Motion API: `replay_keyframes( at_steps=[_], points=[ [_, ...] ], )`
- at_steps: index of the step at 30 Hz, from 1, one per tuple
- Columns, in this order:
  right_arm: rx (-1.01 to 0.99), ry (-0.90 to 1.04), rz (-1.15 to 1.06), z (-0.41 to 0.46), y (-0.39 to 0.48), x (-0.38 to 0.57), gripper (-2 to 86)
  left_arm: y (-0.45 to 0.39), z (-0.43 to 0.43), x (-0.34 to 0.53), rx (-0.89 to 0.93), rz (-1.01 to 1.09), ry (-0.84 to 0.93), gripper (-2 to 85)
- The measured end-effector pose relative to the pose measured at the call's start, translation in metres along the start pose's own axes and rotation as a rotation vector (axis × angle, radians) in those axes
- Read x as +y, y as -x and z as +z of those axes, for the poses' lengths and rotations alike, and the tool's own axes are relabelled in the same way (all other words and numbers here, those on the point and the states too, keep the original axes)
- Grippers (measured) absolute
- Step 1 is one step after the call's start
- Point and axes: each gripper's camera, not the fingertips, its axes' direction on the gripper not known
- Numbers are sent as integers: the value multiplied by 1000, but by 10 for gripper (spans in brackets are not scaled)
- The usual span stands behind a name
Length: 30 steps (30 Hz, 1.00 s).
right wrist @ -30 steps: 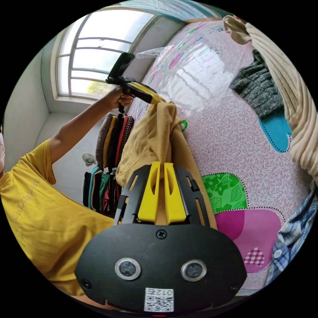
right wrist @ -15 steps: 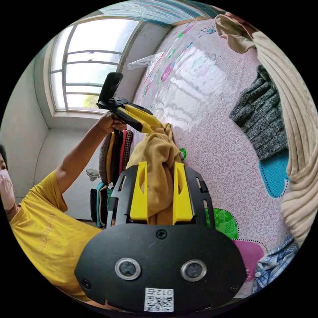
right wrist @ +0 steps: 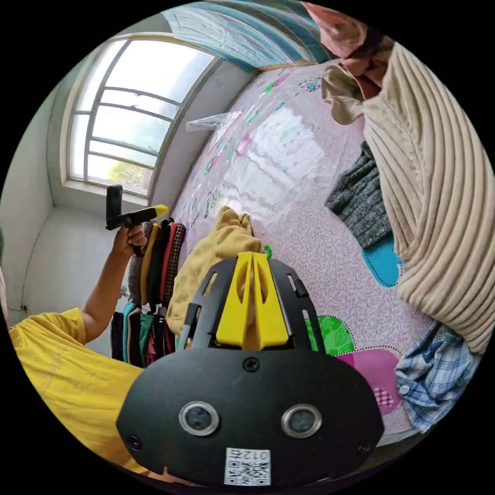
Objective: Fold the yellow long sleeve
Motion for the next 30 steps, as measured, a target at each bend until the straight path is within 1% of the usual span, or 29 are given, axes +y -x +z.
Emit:
replay_keyframes(
  at_steps=[2,3,5,6,8,9,11,12,14,15,16,17,20,22,24,26,28,30],
  points=[
    [-20,33,-185,21,64,-9,8,-5,-72,114,-74,-137,-149,4],
    [-27,56,-234,30,81,-11,8,-6,-87,146,-98,-186,-186,4],
    [-19,187,-417,78,151,-8,8,-21,-126,272,-174,-389,-308,3],
    [-5,222,-457,91,167,-5,8,-28,-131,300,-186,-432,-337,3],
    [61,340,-617,141,228,14,7,-62,-126,384,-211,-548,-410,3],
    [80,368,-655,154,242,19,7,-71,-120,395,-214,-558,-406,4],
    [210,460,-802,201,291,43,6,-97,-85,409,-239,-561,-302,3],
    [258,491,-837,214,301,48,5,-102,-77,408,-265,-562,-269,2],
    [528,659,-938,270,322,71,3,-109,-41,412,-382,-645,-94,1],
    [570,688,-965,281,325,77,3,-109,-34,416,-381,-666,-75,1],
    [611,699,-1017,296,333,86,2,-110,-28,430,-343,-727,-105,1],
    [637,685,-1056,306,345,92,1,-115,-34,448,-303,-782,-202,1],
    [687,654,-1061,333,373,95,1,-126,-57,478,-219,-782,-347,2],
    [690,642,-1032,349,386,91,1,-126,-70,488,-147,-747,-358,3],
    [680,658,-1016,363,400,83,1,-129,-85,494,-124,-693,-351,3],
    [671,735,-985,383,423,68,2,-133,-109,502,-85,-668,-363,4],
    [675,803,-962,396,447,53,2,-139,-134,515,-55,-690,-389,4],
    [641,774,-1029,402,487,42,3,-150,-169,543,-128,-794,-477,5]
  ],
)
